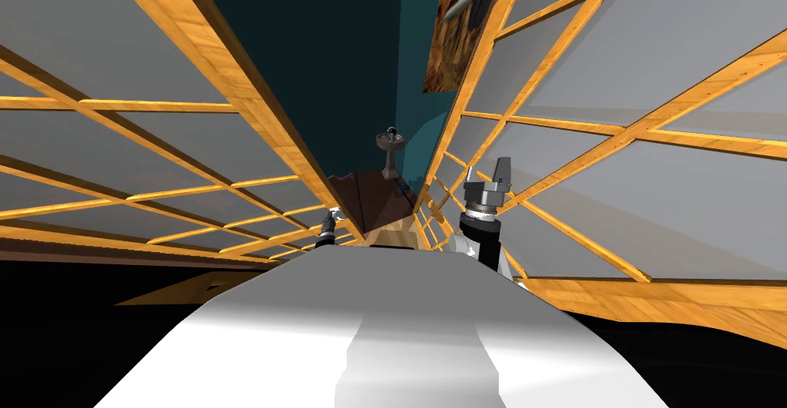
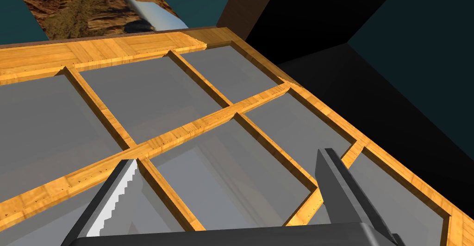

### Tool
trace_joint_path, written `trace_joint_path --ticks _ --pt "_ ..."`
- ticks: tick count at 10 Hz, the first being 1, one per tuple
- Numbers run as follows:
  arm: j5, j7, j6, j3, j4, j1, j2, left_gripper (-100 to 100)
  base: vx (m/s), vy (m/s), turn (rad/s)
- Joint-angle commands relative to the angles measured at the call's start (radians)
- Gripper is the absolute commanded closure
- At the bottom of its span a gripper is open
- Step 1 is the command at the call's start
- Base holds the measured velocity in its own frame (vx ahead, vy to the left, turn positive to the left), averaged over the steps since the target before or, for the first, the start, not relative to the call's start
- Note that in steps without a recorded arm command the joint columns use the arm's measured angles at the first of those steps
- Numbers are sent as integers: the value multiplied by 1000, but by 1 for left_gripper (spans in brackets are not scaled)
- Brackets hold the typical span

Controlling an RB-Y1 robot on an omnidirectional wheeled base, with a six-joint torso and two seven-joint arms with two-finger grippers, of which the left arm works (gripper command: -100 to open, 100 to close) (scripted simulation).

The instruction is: Pull the door open

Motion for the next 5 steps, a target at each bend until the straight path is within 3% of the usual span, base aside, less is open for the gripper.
trace_joint_path --ticks 1,5 --pt "13 50 -2 -16 -2 -3 -7 100 -37 6 -48" --pt "43 139 -2 -27 2 -6 -2 100 -47 7 -48"
